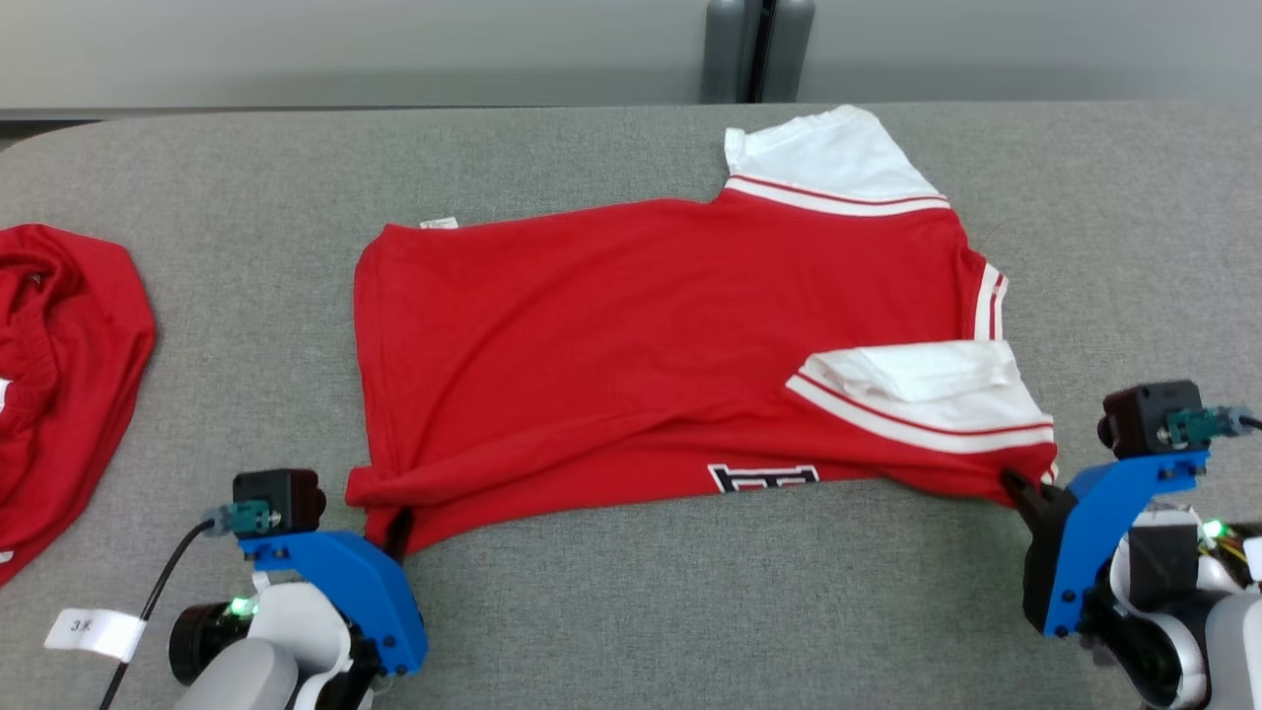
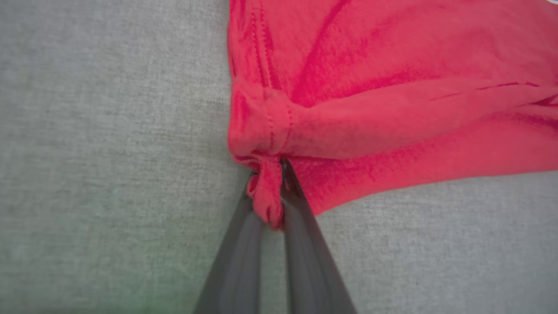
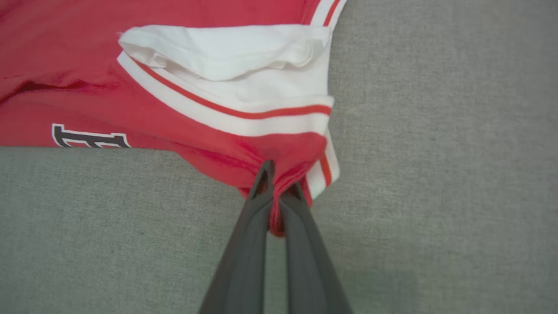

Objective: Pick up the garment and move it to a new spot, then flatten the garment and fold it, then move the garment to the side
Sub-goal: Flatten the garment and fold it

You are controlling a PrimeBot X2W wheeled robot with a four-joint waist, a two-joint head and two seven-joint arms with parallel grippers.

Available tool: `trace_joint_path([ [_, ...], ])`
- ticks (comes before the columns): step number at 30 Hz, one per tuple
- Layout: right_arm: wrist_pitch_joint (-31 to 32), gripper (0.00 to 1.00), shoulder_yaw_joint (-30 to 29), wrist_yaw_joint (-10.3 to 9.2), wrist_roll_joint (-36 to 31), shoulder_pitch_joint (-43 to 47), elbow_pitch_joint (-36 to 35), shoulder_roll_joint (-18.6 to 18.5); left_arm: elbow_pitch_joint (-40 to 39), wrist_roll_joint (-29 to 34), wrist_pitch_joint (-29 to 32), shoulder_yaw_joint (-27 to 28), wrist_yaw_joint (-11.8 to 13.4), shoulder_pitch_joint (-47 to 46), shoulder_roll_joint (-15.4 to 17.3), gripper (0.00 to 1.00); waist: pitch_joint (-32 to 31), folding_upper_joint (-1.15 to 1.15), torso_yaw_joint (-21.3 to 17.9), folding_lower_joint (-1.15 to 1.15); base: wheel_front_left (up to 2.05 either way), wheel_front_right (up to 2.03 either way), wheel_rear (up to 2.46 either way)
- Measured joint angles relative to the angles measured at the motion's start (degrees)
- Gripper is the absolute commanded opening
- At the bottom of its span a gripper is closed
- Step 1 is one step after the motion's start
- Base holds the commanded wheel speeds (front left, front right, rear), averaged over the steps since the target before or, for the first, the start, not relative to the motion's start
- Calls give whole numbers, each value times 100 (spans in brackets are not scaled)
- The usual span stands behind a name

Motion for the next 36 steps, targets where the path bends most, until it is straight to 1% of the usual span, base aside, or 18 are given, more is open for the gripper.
trace_joint_path([
  [2, -55, 0, -91, 0, 91, 252, -63, 71, -231, -82, 49, 37, 29, 245, 97, 0, -77, 0, -17, 0, 0, 0, 0],
  [7, -66, 0, -386, 0, 257, 805, -358, 229, -805, -278, 151, 182, 201, 799, 354, 0, -266, 0, -7, 0, 0, 0, 0],
  [12, 234, 0, -553, 0, 417, 1324, -790, 326, -1210, -347, 282, 263, 322, 1111, 593, 0, -408, 0, 37, 0, 0, 0, 0],
  [16, 425, 0, -600, 0, 553, 1662, -1160, 346, -1466, -490, 409, 300, 365, 1273, 670, 0, -480, 0, 37, 0, 0, 0, 0],
  [20, 489, 0, -604, 0, 869, 1926, -1256, 350, -1629, -610, 681, 276, 405, 1447, 810, 0, -515, 0, -18, 0, 0, 0, 0],
  [21, 504, 96, -586, 0, 909, 1985, -1238, 350, -1655, -610, 708, 247, 403, 1488, 853, 0, -520, 0, -36, 0, 0, 0, 0],
  [22, 501, 100, -566, 0, 911, 2018, -1215, 350, -1666, -608, 700, 249, 402, 1507, 871, 67, -519, 0, -50, 0, 0, 0, 0],
  [23, 472, 100, -542, 0, 911, 2030, -1177, 350, -1672, -597, 699, 249, 392, 1508, 887, 100, -511, 0, -60, 0, 0, 0, 0],
  [28, 230, 100, -411, -1, 867, 1908, -961, 352, -1642, -528, 483, 315, 381, 1519, 899, 100, -517, 0, -55, 0, 0, 0, 0],
  [32, 146, 100, -336, -1, 689, 1555, -1048, 353, -1717, -650, 485, 453, 349, 1491, 934, 100, -541, 0, -5, 0, 0, 0, 0],
  [34, 176, 100, -267, -1, 545, 1228, -1169, 337, -1842, -676, 597, 514, 304, 1353, 1076, 100, -542, 0, 24, 0, 0, 0, 0],
  [36, 299, 100, -122, 0, 456, 834, -1230, 178, -1989, -671, 778, 577, 244, 1073, 1278, 100, -518, 0, 38, 0, 0, 0, 0],
])
